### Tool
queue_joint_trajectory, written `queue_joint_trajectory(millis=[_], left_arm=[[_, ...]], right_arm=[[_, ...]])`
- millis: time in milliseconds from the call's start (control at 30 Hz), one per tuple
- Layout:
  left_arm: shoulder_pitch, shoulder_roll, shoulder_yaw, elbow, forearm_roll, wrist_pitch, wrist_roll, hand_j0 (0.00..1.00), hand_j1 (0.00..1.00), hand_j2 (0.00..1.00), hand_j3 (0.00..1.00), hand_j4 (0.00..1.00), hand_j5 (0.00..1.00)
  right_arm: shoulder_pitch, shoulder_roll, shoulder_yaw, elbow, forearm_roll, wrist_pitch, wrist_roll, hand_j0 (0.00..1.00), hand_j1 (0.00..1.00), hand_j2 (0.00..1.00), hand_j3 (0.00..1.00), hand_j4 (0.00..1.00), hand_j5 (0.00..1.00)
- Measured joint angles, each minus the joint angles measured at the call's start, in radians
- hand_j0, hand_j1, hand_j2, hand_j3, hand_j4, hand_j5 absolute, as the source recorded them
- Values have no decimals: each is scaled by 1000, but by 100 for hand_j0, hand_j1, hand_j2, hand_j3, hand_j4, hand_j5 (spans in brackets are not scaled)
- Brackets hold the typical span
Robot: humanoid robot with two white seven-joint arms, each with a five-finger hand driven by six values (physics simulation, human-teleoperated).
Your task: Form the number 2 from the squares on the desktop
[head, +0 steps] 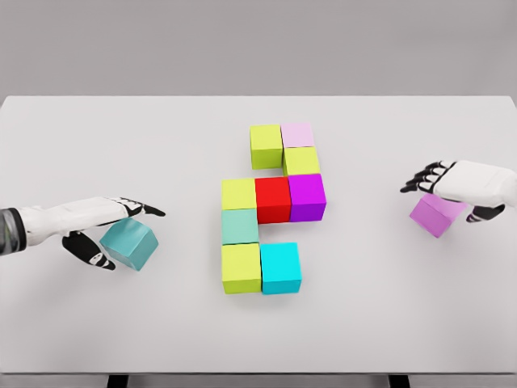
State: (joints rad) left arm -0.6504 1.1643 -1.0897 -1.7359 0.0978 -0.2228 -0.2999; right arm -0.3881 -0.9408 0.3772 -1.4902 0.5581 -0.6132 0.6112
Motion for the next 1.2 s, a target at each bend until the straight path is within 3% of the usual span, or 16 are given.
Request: queue_joint_trajectory(millis=[733, 900, 933, 1000, 1033, 1200], left_arm=[[0, -3, -18, -3, -31, -1, 23, 97, 97, 97, 97, 97, 97], [0, -4, -24, -3, -31, 0, 24, 90, 90, 90, 90, 90, 90], [0, -5, -25, -3, -31, 0, 24, 88, 88, 88, 88, 88, 88], [0, -5, -27, -3, -31, 0, 24, 86, 86, 86, 86, 86, 86], [2, -5, -28, -3, -31, 0, 24, 84, 84, 84, 84, 84, 84], [2, -5, -29, -3, -30, 1, 24, 79, 79, 79, 79, 79, 79]], right_arm=[[-29, 14, 29, 19, 74, 0, 0, 100, 100, 100, 100, 100, 100], [-29, 14, 31, 19, 87, 0, 0, 100, 100, 100, 100, 100, 100], [-29, 14, 31, 19, 88, 0, 0, 95, 95, 95, 95, 95, 95], [-29, 14, 31, 19, 89, 0, 0, 71, 71, 71, 71, 71, 71], [-29, 14, 31, 19, 89, 0, 0, 67, 67, 67, 67, 67, 67], [-29, 13, 30, 17, 94, 0, -1, 69, 69, 69, 69, 69, 69]])
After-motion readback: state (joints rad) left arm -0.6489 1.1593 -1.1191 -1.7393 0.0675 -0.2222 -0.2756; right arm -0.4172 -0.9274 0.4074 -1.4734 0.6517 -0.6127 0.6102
